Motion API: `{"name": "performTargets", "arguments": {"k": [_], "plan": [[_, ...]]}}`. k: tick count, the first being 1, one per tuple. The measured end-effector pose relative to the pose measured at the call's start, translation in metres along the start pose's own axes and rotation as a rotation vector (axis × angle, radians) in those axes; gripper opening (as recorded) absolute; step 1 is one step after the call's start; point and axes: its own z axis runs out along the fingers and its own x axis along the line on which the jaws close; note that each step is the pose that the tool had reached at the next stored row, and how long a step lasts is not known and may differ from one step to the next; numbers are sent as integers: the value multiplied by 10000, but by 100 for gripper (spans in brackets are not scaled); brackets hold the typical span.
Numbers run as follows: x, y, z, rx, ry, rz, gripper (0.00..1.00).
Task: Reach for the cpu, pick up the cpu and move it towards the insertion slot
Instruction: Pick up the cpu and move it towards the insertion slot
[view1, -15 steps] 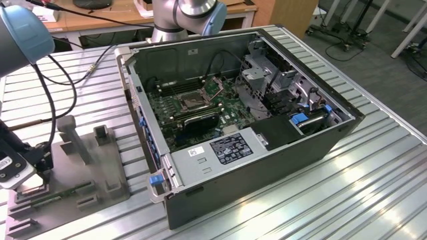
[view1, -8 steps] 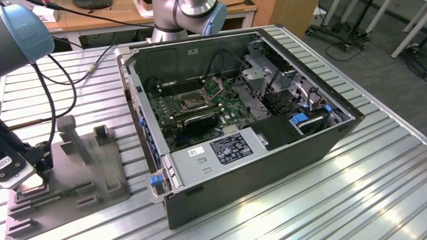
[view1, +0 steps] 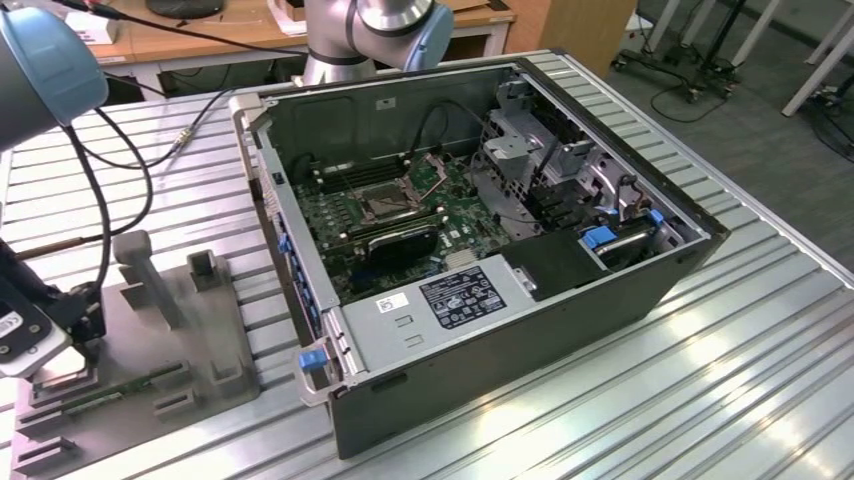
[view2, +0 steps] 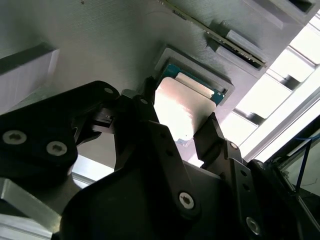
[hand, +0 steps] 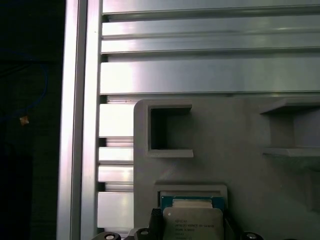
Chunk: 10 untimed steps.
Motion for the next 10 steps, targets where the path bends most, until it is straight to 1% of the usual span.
{"name": "performTargets", "arguments": {"k": [4, 10], "plan": [[-1, 1, -26, -2, -3, 0, 55], [-1, 1, -30, -1, -1, 0, 55]]}}
